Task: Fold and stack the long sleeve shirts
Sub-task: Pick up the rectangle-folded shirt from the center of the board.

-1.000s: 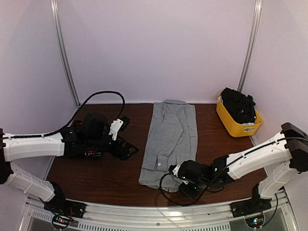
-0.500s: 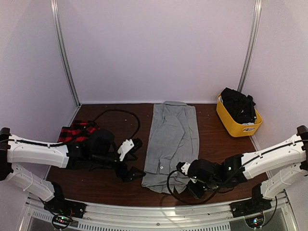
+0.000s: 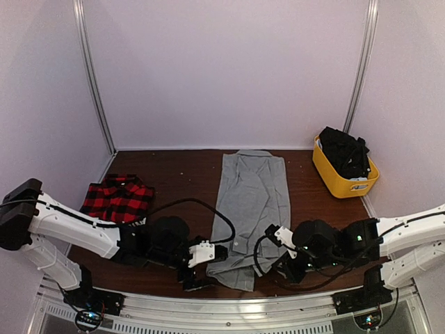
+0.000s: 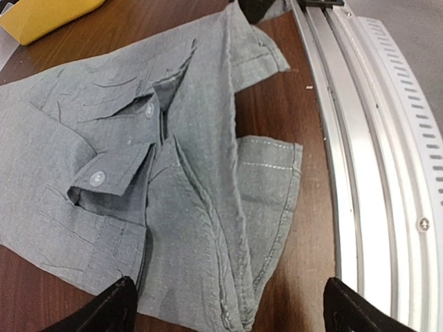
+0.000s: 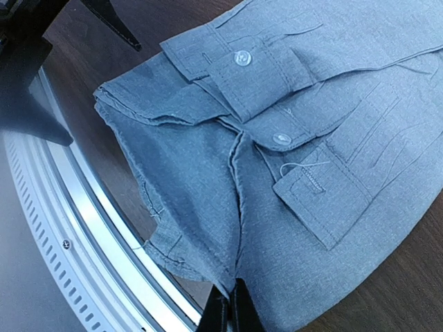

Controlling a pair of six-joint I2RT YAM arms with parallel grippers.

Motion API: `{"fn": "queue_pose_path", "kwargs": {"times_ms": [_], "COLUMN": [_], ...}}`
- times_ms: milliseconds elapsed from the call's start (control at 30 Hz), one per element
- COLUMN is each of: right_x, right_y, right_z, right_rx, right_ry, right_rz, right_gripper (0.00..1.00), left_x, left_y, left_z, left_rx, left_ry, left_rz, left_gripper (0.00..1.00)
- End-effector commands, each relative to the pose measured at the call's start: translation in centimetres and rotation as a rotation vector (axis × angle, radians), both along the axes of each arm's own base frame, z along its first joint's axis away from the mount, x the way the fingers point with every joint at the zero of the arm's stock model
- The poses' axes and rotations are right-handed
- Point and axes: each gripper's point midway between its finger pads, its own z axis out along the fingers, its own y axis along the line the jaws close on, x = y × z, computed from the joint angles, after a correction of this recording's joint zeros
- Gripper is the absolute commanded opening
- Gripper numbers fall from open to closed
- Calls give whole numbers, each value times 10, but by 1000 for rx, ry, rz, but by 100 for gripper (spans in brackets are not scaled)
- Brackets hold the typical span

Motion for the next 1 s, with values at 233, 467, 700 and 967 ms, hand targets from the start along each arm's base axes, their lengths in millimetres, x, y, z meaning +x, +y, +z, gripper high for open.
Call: {"fn": "queue_pose_path", "kwargs": {"times_ms": [233, 467, 700, 967], "right_x": [-10, -9, -13, -38], "right_y": [-4, -6, -6, -5], "right_z": [-14, -17, -20, -30], "right_rx": [-20, -25, -15, -1], "right_ry": [53, 57, 83, 191], "right_rz": [9, 1, -1, 28], "right_gripper": [0, 0, 0, 0], "left_x": [21, 31, 16, -31], "left_y": [4, -2, -12, -7], "left_z": [-31, -37, -32, -16], "left_rx": [100, 105, 78, 94], "left_ry": [-190, -225, -162, 51], "left_rz": [21, 51, -22, -74], "left_gripper": [78, 52, 1, 0]}}
